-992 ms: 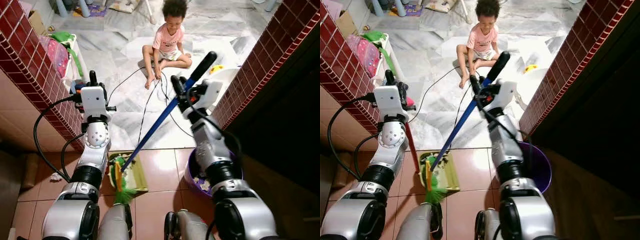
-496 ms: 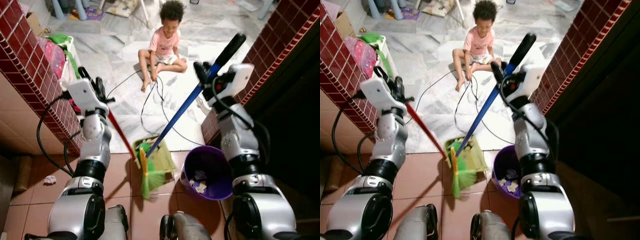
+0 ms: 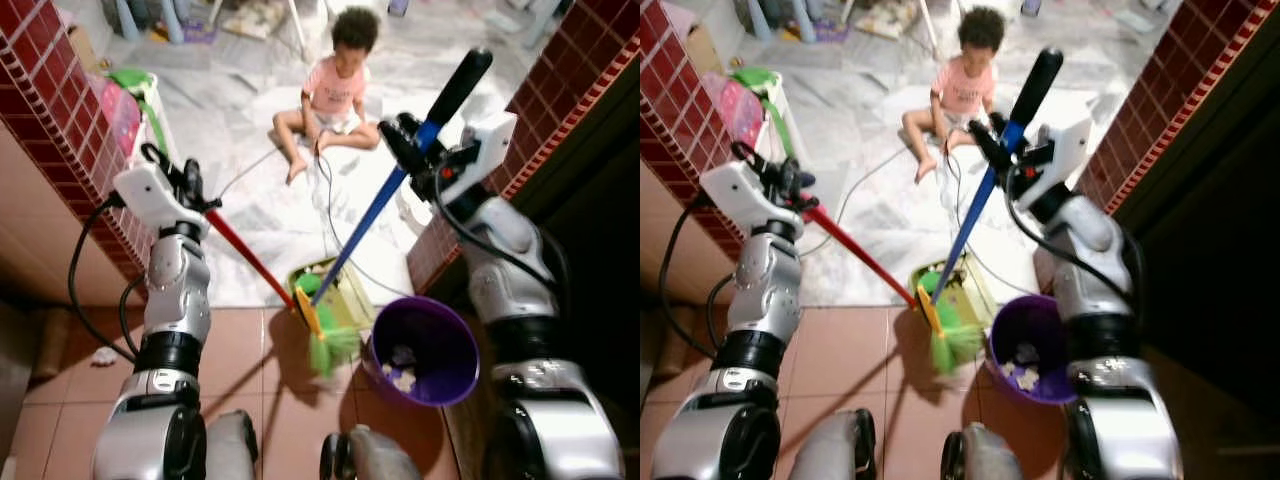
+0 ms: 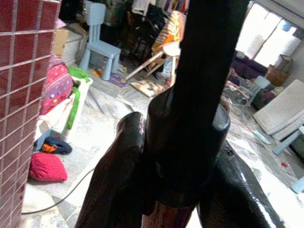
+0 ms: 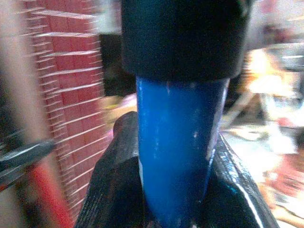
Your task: Sweep floor
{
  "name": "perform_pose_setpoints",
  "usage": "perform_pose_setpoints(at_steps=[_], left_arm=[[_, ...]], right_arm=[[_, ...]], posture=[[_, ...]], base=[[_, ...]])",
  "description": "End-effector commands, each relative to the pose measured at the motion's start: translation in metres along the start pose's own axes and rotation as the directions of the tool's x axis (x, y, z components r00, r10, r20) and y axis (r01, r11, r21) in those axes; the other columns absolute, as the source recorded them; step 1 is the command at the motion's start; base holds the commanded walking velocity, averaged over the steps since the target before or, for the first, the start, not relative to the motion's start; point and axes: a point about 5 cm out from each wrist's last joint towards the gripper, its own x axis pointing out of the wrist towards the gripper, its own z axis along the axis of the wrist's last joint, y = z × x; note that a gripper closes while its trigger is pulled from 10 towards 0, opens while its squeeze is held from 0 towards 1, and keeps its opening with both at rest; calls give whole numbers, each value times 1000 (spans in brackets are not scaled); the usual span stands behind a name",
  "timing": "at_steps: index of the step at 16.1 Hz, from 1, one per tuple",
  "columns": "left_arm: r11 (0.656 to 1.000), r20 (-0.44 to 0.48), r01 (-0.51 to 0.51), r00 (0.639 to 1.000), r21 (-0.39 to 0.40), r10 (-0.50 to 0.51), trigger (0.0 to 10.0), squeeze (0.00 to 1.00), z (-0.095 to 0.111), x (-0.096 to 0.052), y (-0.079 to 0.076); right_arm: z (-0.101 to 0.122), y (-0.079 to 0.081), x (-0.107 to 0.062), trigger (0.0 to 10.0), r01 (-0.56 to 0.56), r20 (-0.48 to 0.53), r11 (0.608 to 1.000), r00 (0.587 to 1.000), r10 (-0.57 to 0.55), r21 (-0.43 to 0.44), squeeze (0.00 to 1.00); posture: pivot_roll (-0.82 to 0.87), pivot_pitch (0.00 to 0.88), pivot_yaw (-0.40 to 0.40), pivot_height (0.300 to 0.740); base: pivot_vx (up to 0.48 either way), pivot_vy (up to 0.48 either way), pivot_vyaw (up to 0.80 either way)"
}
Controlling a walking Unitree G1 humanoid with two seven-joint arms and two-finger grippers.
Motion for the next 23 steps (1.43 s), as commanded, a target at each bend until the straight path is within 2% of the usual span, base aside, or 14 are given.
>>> perform_pose_setpoints(at_steps=[1, 2, 3, 7, 9, 11, 12, 13, 15, 16, 17, 18, 21, 23], left_arm=[[992, 171, 69, 984, -101, -51, 10000, 0, 41, 11, -15], [992, 171, 71, 984, -104, -52, 10000, 0, 42, 12, -14], [991, 177, 82, 982, -104, -63, 10000, 0, 46, 15, -15], [988, 173, 103, 981, -113, -83, 10000, 0, 53, 20, -13], [983, 170, 129, 980, -127, -107, 10000, 0, 57, 20, -15], [981, 173, 145, 977, -131, -121, 10000, 0, 60, 19, -16], [980, 177, 147, 977, -132, -123, 10000, 0, 62, 18, -16], [979, 183, 155, 975, -135, -129, 10000, 0, 65, 16, -15], [982, 146, 148, 981, -118, -130, 10000, 0, 60, 12, -10], [985, 123, 137, 985, -106, -124, 10000, 0, 56, 9, -7], [990, 80, 126, 989, -65, -121, 10000, 0, 49, 4, -3], [991, 35, 125, 992, -49, -123, 10000, 0, 39, -6, 1], [990, 28, 131, 991, -42, -130, 10000, 0, 39, -13, 4], [991, 27, 130, 991, -28, -129, 10000, 0, 43, -9, 6]], right_arm=[[-26, 7, -24, 10000, -103, -159, 987, 980, 122, 125, 0], [-29, 8, -28, 10000, -110, -178, 984, 975, 135, 140, 0], [-38, 16, -47, 10000, -171, -237, 967, 948, 214, 190, 0], [-47, 34, -63, 10000, -207, -272, 939, 920, 282, 274, 0], [-53, 52, -80, 10000, -303, -343, 902, 849, 401, 306, 0], [-53, 54, -83, 10000, -304, -346, 899, 845, 408, 316, 0], [-53, 51, -83, 10000, -289, -359, 915, 853, 379, 281, 0], [-53, 40, -77, 10000, -230, -356, 960, 894, 273, 159, 0], [-49, 22, -70, 10000, -58, -300, 997, 951, 70, 51, 0], [-48, 16, -70, 10000, 13, -288, 1000, 957, -15, -8, 0], [-48, 10, -72, 10000, 99, -269, 995, 958, -100, -15, 0], [-44, 5, -76, 10000, 207, -216, 977, 952, -215, -58, 0], [-43, 6, -79, 10000, 252, -190, 968, 949, -251, -24, 0], [-40, 1, -75, 10000, 258, -166, 966, 954, -251, 22, 0]], posture=[[-158, 0, -67, 740], [-158, 0, -63, 740], [-158, 0, -55, 740], [-161, 0, -36, 740], [-158, 0, -31, 740], [-154, 0, -30, 740], [-151, 0, -32, 740], [-146, 0, -33, 740], [-139, 0, -34, 740], [-134, 0, -34, 740], [-129, 0, -33, 740], [-113, 0, -29, 740], [-108, 0, -25, 740], [-111, 0, -17, 740]], base=[[0, 0, 0], [0, 0, 0], [0, 0, 0], [0, 0, 0], [0, 0, 0], [0, 0, 0], [0, 0, 0], [0, 0, 0], [0, 0, 0], [0, 0, 0], [0, 0, 0], [0, 0, 0], [0, 0, 0], [0, 0, 0]])
